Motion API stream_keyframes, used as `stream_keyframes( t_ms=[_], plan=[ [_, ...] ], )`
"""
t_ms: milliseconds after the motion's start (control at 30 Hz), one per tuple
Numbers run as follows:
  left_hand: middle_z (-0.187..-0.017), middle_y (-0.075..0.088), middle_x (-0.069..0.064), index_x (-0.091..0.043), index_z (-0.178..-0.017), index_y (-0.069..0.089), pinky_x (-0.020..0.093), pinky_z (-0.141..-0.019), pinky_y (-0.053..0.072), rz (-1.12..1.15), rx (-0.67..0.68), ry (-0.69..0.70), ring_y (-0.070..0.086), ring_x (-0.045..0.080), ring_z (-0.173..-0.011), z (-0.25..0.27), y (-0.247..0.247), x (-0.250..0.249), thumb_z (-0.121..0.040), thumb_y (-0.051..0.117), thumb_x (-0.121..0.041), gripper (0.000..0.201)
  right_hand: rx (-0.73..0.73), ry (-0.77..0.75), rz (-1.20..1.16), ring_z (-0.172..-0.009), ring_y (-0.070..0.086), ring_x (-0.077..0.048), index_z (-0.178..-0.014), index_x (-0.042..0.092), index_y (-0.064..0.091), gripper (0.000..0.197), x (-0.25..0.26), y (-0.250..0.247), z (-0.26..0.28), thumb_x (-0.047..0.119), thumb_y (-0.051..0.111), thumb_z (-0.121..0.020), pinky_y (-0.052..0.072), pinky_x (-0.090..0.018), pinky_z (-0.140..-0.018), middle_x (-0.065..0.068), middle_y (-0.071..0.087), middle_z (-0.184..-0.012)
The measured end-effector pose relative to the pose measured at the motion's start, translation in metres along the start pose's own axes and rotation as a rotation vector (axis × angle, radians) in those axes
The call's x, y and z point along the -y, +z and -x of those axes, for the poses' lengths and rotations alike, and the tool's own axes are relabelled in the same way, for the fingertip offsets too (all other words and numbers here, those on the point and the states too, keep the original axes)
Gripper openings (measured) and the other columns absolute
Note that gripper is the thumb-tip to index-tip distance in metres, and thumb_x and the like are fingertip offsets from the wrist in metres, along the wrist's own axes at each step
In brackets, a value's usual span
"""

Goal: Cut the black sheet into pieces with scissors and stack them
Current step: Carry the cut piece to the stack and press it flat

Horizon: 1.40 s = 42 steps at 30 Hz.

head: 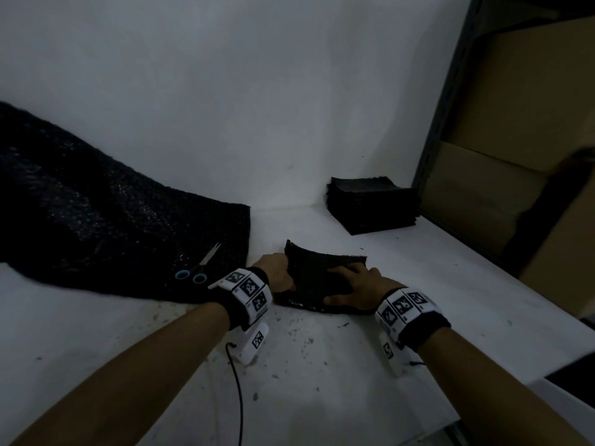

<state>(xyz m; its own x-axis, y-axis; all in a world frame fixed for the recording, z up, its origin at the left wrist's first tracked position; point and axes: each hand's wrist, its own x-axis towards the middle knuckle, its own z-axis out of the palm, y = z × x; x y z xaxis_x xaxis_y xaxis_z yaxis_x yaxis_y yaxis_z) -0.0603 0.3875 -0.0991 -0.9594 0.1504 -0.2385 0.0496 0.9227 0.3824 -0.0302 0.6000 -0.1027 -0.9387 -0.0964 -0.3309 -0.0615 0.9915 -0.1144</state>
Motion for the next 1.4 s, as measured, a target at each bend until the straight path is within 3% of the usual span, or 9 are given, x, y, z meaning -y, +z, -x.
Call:
stream_keyframes(
  t_ms=[167, 267, 367, 500, 733, 900, 1033, 1200, 1400],
  plan=[
    [-0.128, 0.039, 0.016, -0.005, -0.133, 0.034, 0.045, -0.089, 0.051, -0.109, -0.148, 0.165, 0.047, 0.035, -0.115, 0.007, 0.002, -0.005, -0.077, 0.080, -0.035, 0.078, -0.001, 0.016, 0.002, -0.142, 0.019, -0.041, -0.149, 0.050, 0.027, 0.080, 0.004, -0.006, 0.004, 0.073, 0.063, -0.080, 0.031, -0.055, -0.112, -0.005, 0.017, -0.160],
    [-0.119, 0.051, 0.009, -0.014, -0.121, 0.051, 0.031, -0.083, 0.049, -0.138, -0.072, 0.331, 0.052, 0.025, -0.108, 0.011, 0.001, -0.007, -0.077, 0.081, -0.037, 0.059, 0.003, 0.054, -0.020, -0.139, 0.022, -0.044, -0.146, 0.051, 0.032, 0.081, 0.007, -0.011, 0.006, 0.069, 0.069, -0.077, 0.033, -0.056, -0.109, -0.009, 0.018, -0.157],
    [-0.110, 0.056, -0.001, -0.019, -0.123, 0.056, 0.020, -0.077, 0.044, -0.044, 0.138, 0.255, 0.054, 0.015, -0.099, 0.013, -0.004, 0.000, -0.080, 0.080, -0.038, 0.053, -0.006, 0.123, -0.019, -0.136, 0.030, -0.046, -0.149, 0.050, 0.027, 0.096, 0.006, -0.011, 0.004, 0.072, 0.074, -0.069, 0.037, -0.054, -0.110, -0.013, 0.019, -0.154],
    [-0.111, 0.051, -0.002, -0.024, -0.131, 0.053, 0.034, -0.088, 0.057, 0.066, 0.268, 0.176, 0.060, 0.023, -0.110, 0.014, -0.012, 0.005, -0.076, 0.086, -0.033, 0.065, -0.059, 0.311, -0.171, -0.137, 0.038, -0.039, -0.155, 0.015, 0.009, 0.130, 0.001, -0.012, 0.009, 0.068, 0.082, -0.062, 0.041, -0.048, -0.110, -0.019, 0.027, -0.151],
    [-0.116, 0.052, 0.002, -0.024, -0.129, 0.054, 0.042, -0.090, 0.058, 0.135, 0.337, 0.124, 0.062, 0.028, -0.111, 0.015, -0.013, 0.003, -0.072, 0.089, -0.023, 0.067, -0.004, 0.281, -0.547, -0.103, 0.060, -0.024, -0.126, 0.006, 0.054, 0.074, -0.017, -0.036, 0.013, 0.041, 0.088, -0.071, 0.050, -0.029, -0.067, -0.008, 0.061, -0.114],
    [-0.143, 0.044, 0.008, -0.018, -0.150, 0.032, 0.042, -0.095, 0.056, 0.222, 0.333, 0.029, 0.054, 0.027, -0.122, 0.007, -0.022, -0.001, -0.075, 0.085, -0.041, 0.096, -0.043, 0.119, -1.063, -0.102, 0.066, -0.024, -0.113, 0.016, 0.066, 0.031, -0.024, -0.055, 0.011, 0.019, 0.078, -0.085, 0.059, -0.038, -0.080, -0.009, 0.070, -0.114],
    [-0.147, 0.040, 0.013, -0.012, -0.152, 0.023, 0.037, -0.094, 0.055, 0.545, 0.210, -0.067, 0.058, 0.026, -0.115, -0.003, -0.044, -0.023, -0.070, 0.074, -0.068, 0.112, -0.067, -0.068, -1.327, -0.106, 0.070, -0.029, -0.121, 0.015, 0.066, 0.031, -0.038, -0.091, 0.008, 0.008, 0.070, -0.091, 0.059, -0.048, -0.088, -0.008, 0.074, -0.114],
    [-0.122, 0.062, 0.020, 0.001, -0.132, 0.050, 0.051, -0.090, 0.056, 1.195, 0.294, -0.020, 0.064, 0.032, -0.105, -0.030, -0.069, -0.055, -0.075, 0.087, -0.012, 0.069, -0.154, -0.154, -1.443, -0.103, 0.070, -0.031, -0.118, 0.006, 0.064, 0.025, -0.068, -0.141, 0.000, 0.005, 0.063, -0.093, 0.061, -0.042, -0.078, -0.016, 0.073, -0.112],
    [-0.101, 0.068, 0.021, 0.014, -0.108, 0.066, 0.032, -0.065, 0.061, 1.219, -0.011, 0.164, 0.068, 0.027, -0.084, -0.079, -0.088, -0.111, -0.081, 0.074, 0.007, 0.029, -0.303, -0.023, -1.398, -0.107, 0.066, -0.033, -0.117, 0.000, 0.062, 0.025, -0.120, -0.183, -0.054, 0.002, 0.066, -0.092, 0.062, -0.042, -0.075, -0.019, 0.065, -0.121]
  ],
)
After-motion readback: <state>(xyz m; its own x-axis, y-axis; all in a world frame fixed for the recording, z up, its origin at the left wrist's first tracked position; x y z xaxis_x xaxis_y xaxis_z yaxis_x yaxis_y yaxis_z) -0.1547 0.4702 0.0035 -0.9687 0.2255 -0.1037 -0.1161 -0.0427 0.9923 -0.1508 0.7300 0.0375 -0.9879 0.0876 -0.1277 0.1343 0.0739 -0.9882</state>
